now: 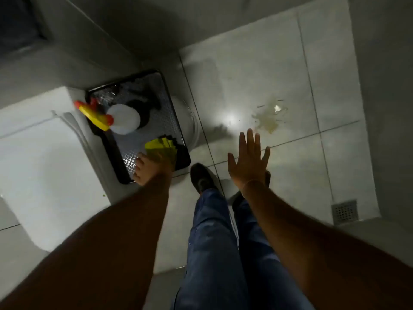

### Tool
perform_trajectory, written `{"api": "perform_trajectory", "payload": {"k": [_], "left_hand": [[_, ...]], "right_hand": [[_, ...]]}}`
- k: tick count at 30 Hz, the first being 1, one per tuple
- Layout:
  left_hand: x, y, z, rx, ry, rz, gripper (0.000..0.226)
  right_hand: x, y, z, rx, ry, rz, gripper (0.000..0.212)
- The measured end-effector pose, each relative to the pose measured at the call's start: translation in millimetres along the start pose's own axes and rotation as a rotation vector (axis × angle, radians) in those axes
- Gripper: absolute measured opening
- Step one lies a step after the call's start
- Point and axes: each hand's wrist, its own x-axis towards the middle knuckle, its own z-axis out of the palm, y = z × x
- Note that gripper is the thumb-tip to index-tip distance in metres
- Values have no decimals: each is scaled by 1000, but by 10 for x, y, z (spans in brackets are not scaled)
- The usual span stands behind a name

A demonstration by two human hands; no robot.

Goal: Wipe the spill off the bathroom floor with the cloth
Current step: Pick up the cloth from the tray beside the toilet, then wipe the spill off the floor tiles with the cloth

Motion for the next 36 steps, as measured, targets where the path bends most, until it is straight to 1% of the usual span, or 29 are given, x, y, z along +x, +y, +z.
{"api": "perform_trajectory", "payload": {"k": [2,3,6,8,9,10,11,12,13,14,15,16,17,18,19,20,21,22,24,25,27,28,31,32,34,36], "left_hand": [[65,-28,34,49,-81,-5,78],[99,-80,66,12,-102,-26,74],[179,-226,119,-182,-121,-92,59],[122,-208,47,-349,-92,-126,52],[41,-133,-45,-398,-51,-117,44],[-38,-65,-151,-422,-1,-76,34],[-149,24,-260,-435,50,-12,27],[-262,91,-371,-456,93,70,22],[-375,174,-492,-512,103,162,20],[-473,238,-577,-608,37,238,19],[-609,313,-645,-725,-127,283,18],[-749,377,-654,-817,-344,298,19],[-903,440,-629,-862,-568,294,21],[-1027,510,-539,-853,-733,290,24],[-1142,595,-417,-820,-818,289,25],[-1196,673,-231,-793,-828,286,26],[-1234,763,-42,-772,-796,286,26],[-1234,850,159,-746,-743,302,25],[-1162,1015,624,-630,-674,383,24],[-1108,1077,849,-567,-640,416,25],[-907,1126,1328,-493,-586,434,32],[-774,1131,1589,-465,-577,422,36],[-333,1190,2285,-268,-597,414,52],[-204,1232,2421,-189,-621,426,57],[70,1338,2727,-43,-618,506,64],[342,1458,3001,113,-515,666,69]], "right_hand": [[74,42,79,50,24,48,70],[96,71,127,67,35,58,68],[117,130,210,124,69,49,63],[136,164,210,181,76,53,59],[142,166,208,240,83,59,57],[138,158,209,334,77,56,54],[132,141,175,485,62,52,51],[125,102,106,703,2,59,50],[123,56,22,943,-113,91,52],[99,6,-118,1145,-283,129,59],[72,-29,-236,1278,-461,161,66],[50,-38,-325,1399,-625,174,71],[26,-20,-366,1554,-765,176,71],[10,26,-370,1741,-886,178,70],[1,86,-368,1897,-969,183,67],[29,176,-313,1988,-984,213,61],[81,284,-229,1996,-938,256,52],[166,393,-122,1942,-832,325,44],[364,672,129,1802,-580,477,36],[465,821,277,1733,-463,558,33],[666,1096,552,1557,-259,676,17],[800,1250,703,1475,-170,696,14],[1277,1705,1084,1180,196,701,31],[1444,1871,1184,1093,280,714,33],[1827,2193,1509,971,362,660,32],[2163,2400,1757,851,363,575,29]]}}
